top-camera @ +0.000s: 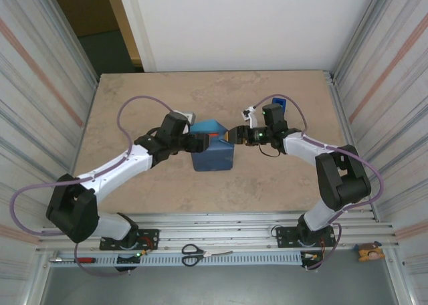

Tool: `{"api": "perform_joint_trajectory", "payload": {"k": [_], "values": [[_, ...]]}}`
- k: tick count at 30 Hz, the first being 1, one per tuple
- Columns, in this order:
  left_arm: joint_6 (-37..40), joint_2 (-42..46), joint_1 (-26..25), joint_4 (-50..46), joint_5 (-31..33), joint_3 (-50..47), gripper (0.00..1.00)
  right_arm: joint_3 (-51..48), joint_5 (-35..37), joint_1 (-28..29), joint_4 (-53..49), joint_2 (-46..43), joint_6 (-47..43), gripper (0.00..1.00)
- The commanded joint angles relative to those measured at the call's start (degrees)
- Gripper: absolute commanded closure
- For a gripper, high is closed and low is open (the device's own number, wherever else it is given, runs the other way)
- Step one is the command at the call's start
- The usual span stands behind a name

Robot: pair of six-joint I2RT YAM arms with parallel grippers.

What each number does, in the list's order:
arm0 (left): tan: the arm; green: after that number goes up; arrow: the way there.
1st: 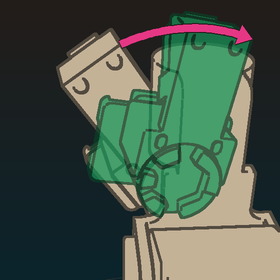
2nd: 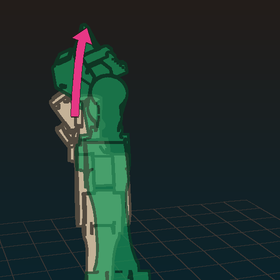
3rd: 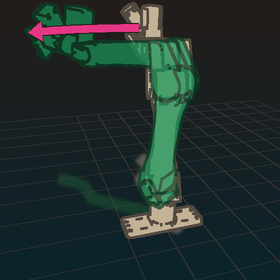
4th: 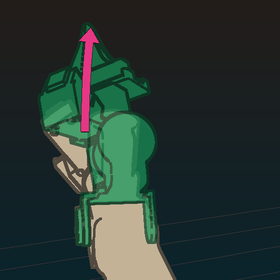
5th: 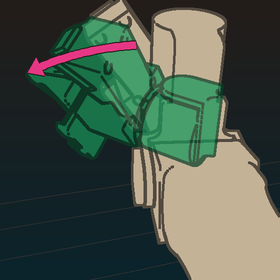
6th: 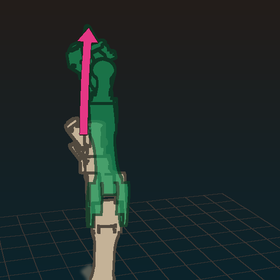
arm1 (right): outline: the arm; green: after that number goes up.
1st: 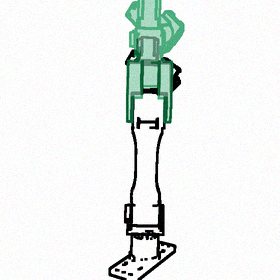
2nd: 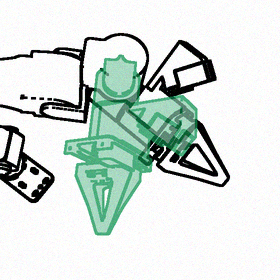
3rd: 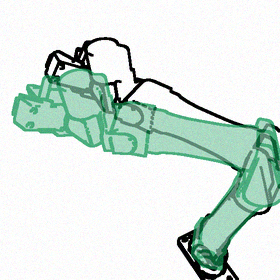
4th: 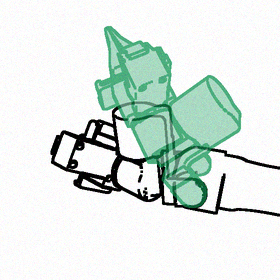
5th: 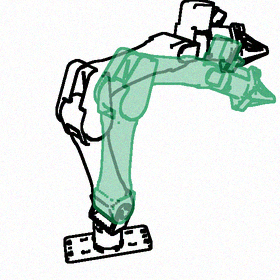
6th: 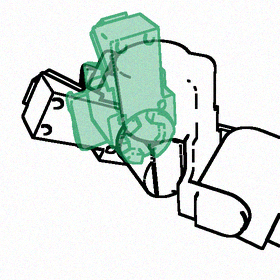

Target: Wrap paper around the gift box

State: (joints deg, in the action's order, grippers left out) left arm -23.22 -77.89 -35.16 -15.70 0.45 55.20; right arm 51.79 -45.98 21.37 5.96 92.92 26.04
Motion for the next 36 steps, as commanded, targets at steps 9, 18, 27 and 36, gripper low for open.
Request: {"api": "perform_joint_trajectory", "payload": {"k": [9, 18, 27, 36], "values": [[-3.6, 9.3, 1.4, -4.2, -10.6, 8.0, 0.68, -3.3, 11.7, 4.5, -7.2, -1.8, -1.2, 0.34], [-5.3, -3.5, -3.4, -3.5, -19.5, 14.4, 0.97, -4.8, 11.6, 5.0, -4.0, -2.5, 1.6, 0.34], [-6.0, -10.7, -4.9, -3.7, -16.9, 16.5, 0.98, -4.9, 11.1, 4.9, -4.5, -2.6, 1.1, 0.34], [-6.4, -11.9, -5.5, -5.5, -12.5, 15.3, 0.99, -4.6, 10.1, 4.9, -4.4, -3.1, 1.1, 0.34]]}}
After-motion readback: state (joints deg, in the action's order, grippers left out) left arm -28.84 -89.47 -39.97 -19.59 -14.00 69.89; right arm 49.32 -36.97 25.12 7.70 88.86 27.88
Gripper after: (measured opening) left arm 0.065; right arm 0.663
